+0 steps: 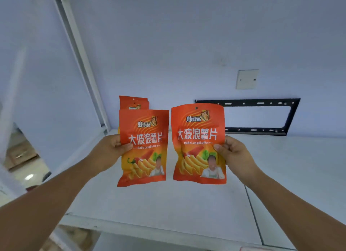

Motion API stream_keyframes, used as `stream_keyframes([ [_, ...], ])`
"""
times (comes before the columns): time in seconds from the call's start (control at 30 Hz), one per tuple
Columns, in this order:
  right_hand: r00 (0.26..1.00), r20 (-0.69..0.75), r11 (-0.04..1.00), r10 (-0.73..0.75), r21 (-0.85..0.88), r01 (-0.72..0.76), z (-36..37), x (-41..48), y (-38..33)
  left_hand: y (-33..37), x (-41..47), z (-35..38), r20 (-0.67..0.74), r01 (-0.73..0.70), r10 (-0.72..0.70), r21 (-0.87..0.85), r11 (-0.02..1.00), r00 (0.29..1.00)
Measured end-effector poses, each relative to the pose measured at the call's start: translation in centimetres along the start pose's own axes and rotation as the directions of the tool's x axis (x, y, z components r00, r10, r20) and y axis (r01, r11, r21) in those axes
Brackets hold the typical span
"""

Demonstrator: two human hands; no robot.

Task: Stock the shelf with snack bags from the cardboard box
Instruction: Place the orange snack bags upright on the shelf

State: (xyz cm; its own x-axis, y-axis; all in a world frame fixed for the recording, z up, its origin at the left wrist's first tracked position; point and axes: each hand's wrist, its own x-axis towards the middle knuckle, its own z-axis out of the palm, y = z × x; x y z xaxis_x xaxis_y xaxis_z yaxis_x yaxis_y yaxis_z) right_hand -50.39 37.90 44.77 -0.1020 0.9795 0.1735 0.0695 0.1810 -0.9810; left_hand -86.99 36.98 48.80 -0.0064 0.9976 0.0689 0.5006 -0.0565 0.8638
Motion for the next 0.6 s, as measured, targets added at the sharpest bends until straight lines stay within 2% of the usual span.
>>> stream_keyframes([
  [0.37,0.991,0.131,0.999,0.022,-0.045,-0.016,5.2,10.1,2.3,-3.9,4.4,-5.2,-0.108,0.082,-0.079,0.026,0.996,0.991],
  [0.6,0.993,0.058,0.994,0.104,-0.044,-0.102,8.6,12.0,4.5,-8.4,10.5,-6.8,-0.056,0.126,-0.123,0.062,0.99,0.991],
])
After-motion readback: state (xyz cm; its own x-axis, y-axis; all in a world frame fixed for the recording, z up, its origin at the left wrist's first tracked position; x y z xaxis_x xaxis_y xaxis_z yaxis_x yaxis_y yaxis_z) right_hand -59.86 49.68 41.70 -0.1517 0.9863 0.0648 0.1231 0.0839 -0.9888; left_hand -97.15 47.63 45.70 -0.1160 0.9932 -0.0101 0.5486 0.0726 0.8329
